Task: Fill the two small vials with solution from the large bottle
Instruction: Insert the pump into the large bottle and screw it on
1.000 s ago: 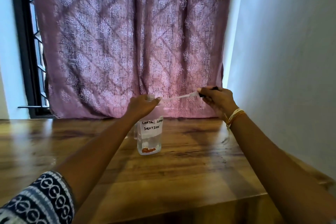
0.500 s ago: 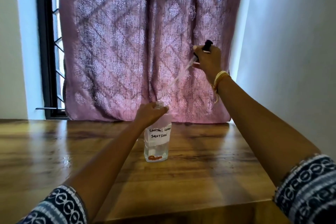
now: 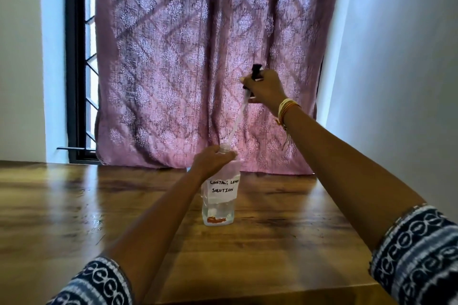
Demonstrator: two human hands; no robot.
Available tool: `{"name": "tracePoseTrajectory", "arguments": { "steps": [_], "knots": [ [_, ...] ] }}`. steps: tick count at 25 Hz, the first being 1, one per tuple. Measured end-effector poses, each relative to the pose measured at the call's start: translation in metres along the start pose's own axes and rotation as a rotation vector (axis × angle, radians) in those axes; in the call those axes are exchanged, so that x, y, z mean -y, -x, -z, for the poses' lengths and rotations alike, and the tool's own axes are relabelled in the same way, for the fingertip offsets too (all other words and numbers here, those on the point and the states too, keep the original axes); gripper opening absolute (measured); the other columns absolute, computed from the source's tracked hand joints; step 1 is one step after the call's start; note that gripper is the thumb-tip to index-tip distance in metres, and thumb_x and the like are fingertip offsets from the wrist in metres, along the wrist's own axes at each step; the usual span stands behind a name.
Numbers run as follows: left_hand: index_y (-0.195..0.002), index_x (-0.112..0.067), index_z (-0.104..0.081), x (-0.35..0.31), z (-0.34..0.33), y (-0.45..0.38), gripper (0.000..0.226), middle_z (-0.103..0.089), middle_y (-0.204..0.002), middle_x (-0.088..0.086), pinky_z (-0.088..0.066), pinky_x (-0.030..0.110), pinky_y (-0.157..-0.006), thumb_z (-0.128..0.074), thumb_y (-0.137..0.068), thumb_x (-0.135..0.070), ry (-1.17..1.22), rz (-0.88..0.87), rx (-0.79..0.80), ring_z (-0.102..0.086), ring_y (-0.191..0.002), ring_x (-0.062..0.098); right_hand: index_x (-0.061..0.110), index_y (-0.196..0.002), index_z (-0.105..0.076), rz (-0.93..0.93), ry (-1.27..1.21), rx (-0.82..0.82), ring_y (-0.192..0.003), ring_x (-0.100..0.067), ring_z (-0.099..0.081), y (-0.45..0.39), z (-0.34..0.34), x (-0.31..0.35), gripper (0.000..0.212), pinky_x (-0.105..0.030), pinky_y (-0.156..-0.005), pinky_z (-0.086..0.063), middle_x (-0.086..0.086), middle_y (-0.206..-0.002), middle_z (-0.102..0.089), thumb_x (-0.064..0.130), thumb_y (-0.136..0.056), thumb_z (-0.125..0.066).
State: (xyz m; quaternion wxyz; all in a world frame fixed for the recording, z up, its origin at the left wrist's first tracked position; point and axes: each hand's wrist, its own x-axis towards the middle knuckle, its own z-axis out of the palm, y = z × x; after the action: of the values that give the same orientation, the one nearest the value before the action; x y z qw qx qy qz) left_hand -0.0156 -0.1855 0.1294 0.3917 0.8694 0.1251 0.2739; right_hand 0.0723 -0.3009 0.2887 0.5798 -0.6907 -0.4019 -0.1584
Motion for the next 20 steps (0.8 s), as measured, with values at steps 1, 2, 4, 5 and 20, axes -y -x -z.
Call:
{"name": "tracePoseTrajectory", "arguments": {
  "steps": [1,2,4,5,20],
  "knots": [
    [-0.109,-0.012,-0.066,0.0,0.0,0.0,0.072,-0.069,-0.109,0.011,-0.047,0.045,-0.097,-0.049,-0.067,-0.069,0.007,0.005,-0.002,-0.064,-0.1,0.03,-0.006,-0.093,-0.064,-0.019,0.001,0.054,-0.07,-0.027,-0.067,0.008,-0.004,-0.005,0.021,-0.038,-0.065,-0.061,-0.018,-0.082,-0.066,0.013,-0.089,-0.068],
    [-0.107,-0.011,-0.066,0.0,-0.001,0.0,0.067,-0.069,-0.108,0.011,-0.047,0.044,-0.096,-0.053,-0.072,-0.067,0.011,0.011,-0.007,-0.064,-0.099,0.031,-0.008,-0.096,-0.064,-0.043,-0.001,0.112,-0.07,-0.027,-0.068,0.016,-0.01,-0.012,0.023,-0.035,-0.064,-0.06,-0.018,-0.084,-0.067,0.013,-0.087,-0.07],
    [-0.102,-0.009,-0.068,0.003,-0.003,-0.003,0.054,-0.071,-0.102,0.012,-0.048,0.038,-0.091,-0.056,-0.083,-0.058,0.006,0.012,-0.015,-0.065,-0.094,0.03,-0.007,-0.101,-0.066,-0.094,-0.011,0.211,-0.081,-0.03,-0.07,0.034,-0.021,-0.029,0.025,-0.033,-0.069,-0.061,-0.023,-0.094,-0.07,0.012,-0.085,-0.072],
    [-0.099,-0.007,-0.069,0.004,-0.004,-0.004,0.053,-0.071,-0.097,0.012,-0.047,0.034,-0.086,-0.056,-0.085,-0.057,0.006,0.01,-0.017,-0.065,-0.09,0.028,-0.005,-0.101,-0.067,-0.105,-0.024,0.251,-0.086,-0.031,-0.07,0.043,-0.025,-0.036,0.025,-0.033,-0.071,-0.06,-0.024,-0.099,-0.07,0.012,-0.084,-0.073],
    [-0.077,-0.026,-0.058,0.011,-0.004,0.0,0.025,-0.061,-0.076,-0.008,-0.044,0.022,-0.059,-0.073,-0.076,-0.048,0.117,-0.035,-0.077,-0.059,-0.072,0.011,0.002,-0.105,-0.057,-0.23,-0.169,0.452,-0.092,-0.027,-0.059,0.079,-0.057,-0.074,0.023,-0.038,-0.084,-0.05,-0.008,-0.089,-0.06,0.011,-0.087,-0.067]
  ]
}}
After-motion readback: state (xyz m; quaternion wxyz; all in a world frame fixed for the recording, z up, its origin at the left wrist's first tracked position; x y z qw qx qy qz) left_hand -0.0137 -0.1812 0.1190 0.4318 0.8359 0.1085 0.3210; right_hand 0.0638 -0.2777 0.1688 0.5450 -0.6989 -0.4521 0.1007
